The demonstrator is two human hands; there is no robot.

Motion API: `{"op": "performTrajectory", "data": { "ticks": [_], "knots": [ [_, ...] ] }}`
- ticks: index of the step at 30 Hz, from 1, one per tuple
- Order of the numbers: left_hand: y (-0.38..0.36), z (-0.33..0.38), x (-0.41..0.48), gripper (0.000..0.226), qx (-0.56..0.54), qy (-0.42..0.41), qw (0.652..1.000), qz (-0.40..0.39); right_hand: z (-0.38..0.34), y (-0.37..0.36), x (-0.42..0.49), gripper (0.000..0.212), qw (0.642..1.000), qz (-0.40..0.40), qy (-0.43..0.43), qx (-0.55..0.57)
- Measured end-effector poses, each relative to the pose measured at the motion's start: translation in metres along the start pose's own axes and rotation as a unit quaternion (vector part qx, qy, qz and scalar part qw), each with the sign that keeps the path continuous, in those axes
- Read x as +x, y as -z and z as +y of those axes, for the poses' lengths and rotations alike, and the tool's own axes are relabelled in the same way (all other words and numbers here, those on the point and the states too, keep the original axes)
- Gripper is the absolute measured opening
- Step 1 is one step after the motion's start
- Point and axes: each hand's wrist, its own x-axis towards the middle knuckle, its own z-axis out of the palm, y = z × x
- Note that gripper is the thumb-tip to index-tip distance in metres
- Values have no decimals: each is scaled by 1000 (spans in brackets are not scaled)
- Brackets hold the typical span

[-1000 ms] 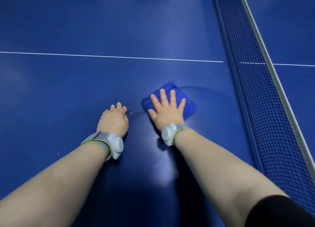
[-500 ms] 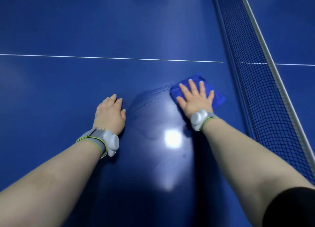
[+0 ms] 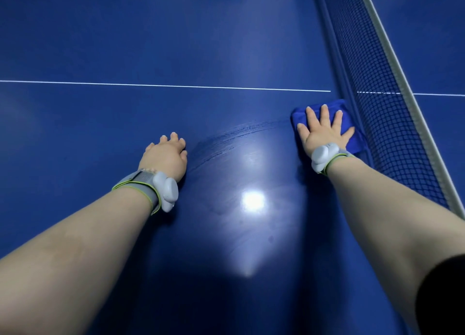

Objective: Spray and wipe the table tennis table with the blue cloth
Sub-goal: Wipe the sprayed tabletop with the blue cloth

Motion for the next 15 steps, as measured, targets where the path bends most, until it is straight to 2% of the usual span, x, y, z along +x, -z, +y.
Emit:
{"op": "performTrajectory", "data": {
  "ticks": [4, 7, 11, 13, 15],
  "knots": [
    [6, 7, 1, 44, 41, 27, 999, -15, -34, -1, -2, 60, 998, 1, 63, -13],
    [9, 9, 8, 47, 74, 42, 996, -20, -72, -4, -10, 60, 988, -6, 155, -21],
    [12, 9, 16, 43, 98, 32, 995, 3, -116, -14, -32, 59, 955, -15, 289, -69],
    [12, 6, 19, 41, 97, 27, 995, 17, -118, -16, -32, 58, 945, -13, 319, -70],
    [13, 1, 21, 41, 82, 32, 996, 27, -108, -13, -23, 59, 948, -3, 313, -61]
  ]
}}
